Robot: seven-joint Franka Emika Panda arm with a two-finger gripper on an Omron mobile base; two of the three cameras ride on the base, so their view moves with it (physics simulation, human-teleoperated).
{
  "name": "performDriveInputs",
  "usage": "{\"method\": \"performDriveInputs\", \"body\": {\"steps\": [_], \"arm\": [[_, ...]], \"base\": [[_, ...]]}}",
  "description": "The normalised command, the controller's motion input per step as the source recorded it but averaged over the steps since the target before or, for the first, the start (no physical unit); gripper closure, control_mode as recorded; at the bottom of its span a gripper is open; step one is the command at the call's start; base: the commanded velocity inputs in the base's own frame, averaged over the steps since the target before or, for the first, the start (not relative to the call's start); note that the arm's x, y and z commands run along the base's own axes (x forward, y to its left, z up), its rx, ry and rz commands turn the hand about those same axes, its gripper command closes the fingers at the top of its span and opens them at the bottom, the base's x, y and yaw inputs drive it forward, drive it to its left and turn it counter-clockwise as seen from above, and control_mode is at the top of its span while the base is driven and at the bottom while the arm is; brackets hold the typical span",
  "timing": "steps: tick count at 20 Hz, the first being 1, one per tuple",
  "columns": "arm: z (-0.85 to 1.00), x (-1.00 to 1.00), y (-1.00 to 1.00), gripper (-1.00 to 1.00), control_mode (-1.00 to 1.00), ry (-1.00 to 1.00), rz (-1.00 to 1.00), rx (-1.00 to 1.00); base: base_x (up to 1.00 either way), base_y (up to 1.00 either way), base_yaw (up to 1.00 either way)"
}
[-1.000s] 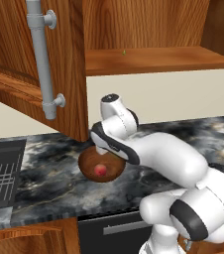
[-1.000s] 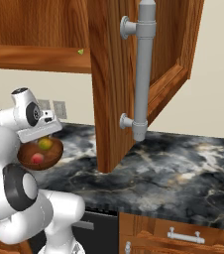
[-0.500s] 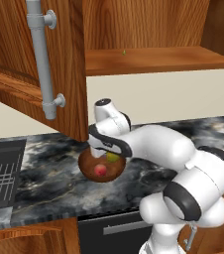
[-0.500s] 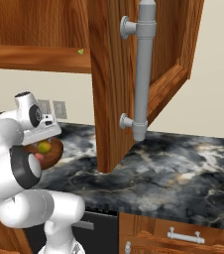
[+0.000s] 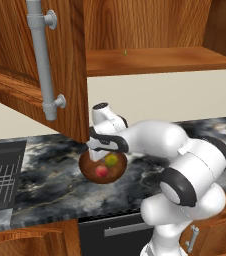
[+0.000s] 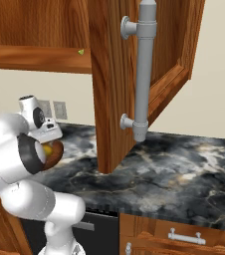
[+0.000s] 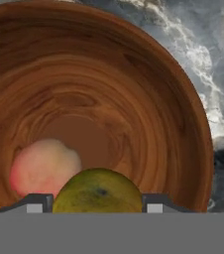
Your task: Open the cabinet. Pick the peach and orange from the cabinet and place them into the bowl. Then close the cabinet.
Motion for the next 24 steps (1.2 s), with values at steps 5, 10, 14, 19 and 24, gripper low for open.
{"method": "performDriveInputs", "body": {"steps": [5, 10, 14, 19, 24], "arm": [[-0.22, 0.09, 0.06, -1.00, -1.00, 0.03, 0.00, 0.00], [-0.03, 0.01, 0.03, -1.00, -1.00, 0.00, 0.00, 0.00], [0.00, 0.00, 0.02, -1.00, -1.00, -0.03, 0.00, 0.00], [0.19, -0.05, 0.00, -1.00, -1.00, -0.08, 0.00, 0.00], [0.43, -0.42, 0.00, -1.00, -1.00, -0.06, 0.00, 0.00]], "base": [[0.00, 0.00, 0.00], [0.00, 0.00, 0.00], [0.00, 0.00, 0.00], [0.00, 0.00, 0.00], [0.00, 0.00, 0.00]]}}
